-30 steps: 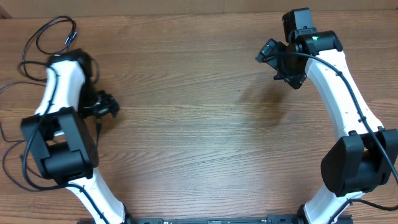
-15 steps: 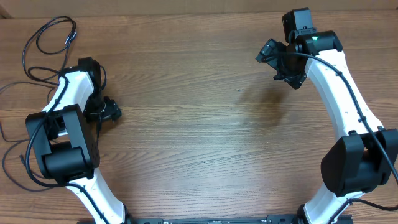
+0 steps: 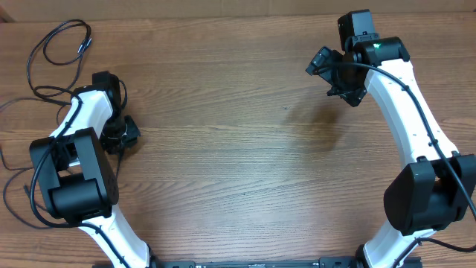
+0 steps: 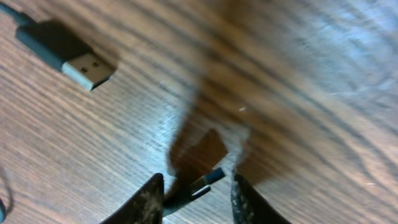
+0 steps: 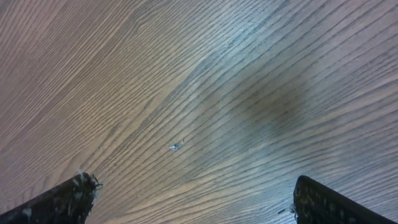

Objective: Untangle cables

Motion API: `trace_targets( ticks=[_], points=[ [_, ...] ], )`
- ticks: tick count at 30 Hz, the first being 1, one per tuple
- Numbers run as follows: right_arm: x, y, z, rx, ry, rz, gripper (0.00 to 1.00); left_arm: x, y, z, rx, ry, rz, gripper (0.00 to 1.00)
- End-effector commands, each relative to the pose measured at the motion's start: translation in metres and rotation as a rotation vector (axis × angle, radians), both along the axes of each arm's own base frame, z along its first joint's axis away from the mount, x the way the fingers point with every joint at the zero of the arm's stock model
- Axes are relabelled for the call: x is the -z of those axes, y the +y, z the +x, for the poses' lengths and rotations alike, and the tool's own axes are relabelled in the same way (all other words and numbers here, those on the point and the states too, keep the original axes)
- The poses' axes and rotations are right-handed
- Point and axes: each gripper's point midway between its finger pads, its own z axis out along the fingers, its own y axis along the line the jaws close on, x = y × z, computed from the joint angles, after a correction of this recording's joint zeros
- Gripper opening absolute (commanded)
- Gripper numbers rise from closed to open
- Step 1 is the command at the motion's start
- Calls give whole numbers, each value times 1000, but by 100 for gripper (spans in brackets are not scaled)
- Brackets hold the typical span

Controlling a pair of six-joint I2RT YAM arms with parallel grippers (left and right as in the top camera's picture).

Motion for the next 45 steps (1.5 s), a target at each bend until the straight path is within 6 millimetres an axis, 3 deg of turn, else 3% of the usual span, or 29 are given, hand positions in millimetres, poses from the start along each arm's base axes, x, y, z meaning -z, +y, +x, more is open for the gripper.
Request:
trace_targets(
  ticks=[1, 6, 14, 20, 28, 37, 42, 45],
  points=[
    [-4, -4, 2, 5, -15, -12, 100, 12, 0, -18, -21, 64, -19, 26],
    [-4, -4, 2, 5, -15, -12, 100, 11, -2, -27, -20, 100, -26, 4],
    [-4, -4, 2, 5, -15, -12, 100, 1, 13, -45, -42, 182, 62, 4],
    [-4, -4, 2, 5, -15, -12, 100, -27, 45, -63, -304, 210, 222, 4],
    [-4, -4, 2, 5, -15, -12, 100, -58, 88, -71, -655, 142, 167, 5],
    [-4, -4, 2, 5, -15, -12, 100, -48, 112, -82, -1017, 34, -96, 13],
    [-4, -4, 2, 5, -15, -12, 100, -48, 127, -94, -1088, 18, -121, 13],
    [-4, -4, 2, 5, -15, -12, 100, -48, 132, -99, -1068, 18, -129, 24]
  ],
)
